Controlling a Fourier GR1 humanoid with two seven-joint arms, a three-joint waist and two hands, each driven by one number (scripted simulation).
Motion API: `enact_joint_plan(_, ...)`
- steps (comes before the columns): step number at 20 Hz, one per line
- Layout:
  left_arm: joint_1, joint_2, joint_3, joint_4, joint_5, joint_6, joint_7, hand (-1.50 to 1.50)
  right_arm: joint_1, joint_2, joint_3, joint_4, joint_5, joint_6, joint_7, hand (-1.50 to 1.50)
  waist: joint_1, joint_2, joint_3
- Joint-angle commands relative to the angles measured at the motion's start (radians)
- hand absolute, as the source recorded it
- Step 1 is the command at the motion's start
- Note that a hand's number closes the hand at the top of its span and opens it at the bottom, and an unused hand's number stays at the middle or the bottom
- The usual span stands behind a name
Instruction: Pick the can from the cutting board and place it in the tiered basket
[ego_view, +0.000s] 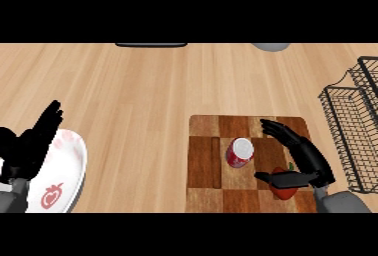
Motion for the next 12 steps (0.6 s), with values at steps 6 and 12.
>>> enact_joint_plan(6,0.094,-0.006,-0.026,0.017,-0.003,-0.024,0.036,0.00,-0.184,-0.255,0.086,-0.047,0.073,0.265,0.294,-1.50,0.012,0.011,-0.010)
enact_joint_plan(12,0.092,-0.005,0.004,0.072,0.003,-0.066,0.014,0.00,-0.358,-0.193,0.081,-0.087,0.001,0.342,0.511,-1.50,-0.001,0.012,-0.009)
